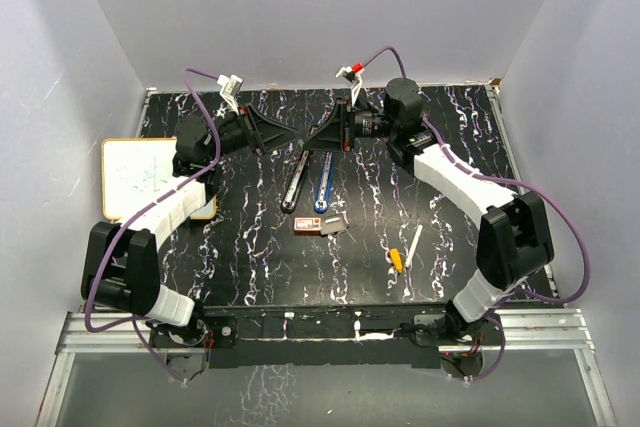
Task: Load the staples into the stapler
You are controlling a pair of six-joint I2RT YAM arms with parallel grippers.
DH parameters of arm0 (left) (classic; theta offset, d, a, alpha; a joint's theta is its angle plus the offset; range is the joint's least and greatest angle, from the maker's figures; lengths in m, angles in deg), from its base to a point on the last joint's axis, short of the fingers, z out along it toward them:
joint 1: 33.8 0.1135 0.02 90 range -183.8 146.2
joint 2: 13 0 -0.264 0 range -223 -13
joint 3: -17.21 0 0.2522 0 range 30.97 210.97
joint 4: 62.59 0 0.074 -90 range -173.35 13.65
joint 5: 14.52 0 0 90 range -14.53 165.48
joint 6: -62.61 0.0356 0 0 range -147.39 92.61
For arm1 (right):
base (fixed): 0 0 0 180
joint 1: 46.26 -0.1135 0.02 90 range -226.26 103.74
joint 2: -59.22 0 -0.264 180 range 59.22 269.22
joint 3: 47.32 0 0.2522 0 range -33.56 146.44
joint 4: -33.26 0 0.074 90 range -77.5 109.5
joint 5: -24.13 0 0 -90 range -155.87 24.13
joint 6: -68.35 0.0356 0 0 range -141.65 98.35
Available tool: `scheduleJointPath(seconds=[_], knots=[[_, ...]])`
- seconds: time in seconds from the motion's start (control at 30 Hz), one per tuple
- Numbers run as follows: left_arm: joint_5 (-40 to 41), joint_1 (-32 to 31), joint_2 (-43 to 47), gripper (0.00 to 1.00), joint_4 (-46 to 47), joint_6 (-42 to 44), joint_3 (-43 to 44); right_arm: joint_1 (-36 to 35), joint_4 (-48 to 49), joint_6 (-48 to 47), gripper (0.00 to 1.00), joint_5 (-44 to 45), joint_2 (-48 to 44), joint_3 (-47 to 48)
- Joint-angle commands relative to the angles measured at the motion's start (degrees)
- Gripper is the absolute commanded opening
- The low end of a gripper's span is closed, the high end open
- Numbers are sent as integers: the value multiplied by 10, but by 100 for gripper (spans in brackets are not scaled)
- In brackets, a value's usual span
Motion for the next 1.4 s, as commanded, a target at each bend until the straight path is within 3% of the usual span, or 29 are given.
scheduleJointPath(seconds=[0.0, 0.53, 1.37], knots=[[-1, -5, 24, 45, 18, -3, 6, 1, 36, 8, 13, 8, 1, -2], [-3, -6, 29, 32, 23, -4, 2, 5, 36, 11, 13, 19, 2, -5], [-4, -8, 32, 29, -7, 37, 5, 8, 36, 18, 13, 29, 1, -5]])
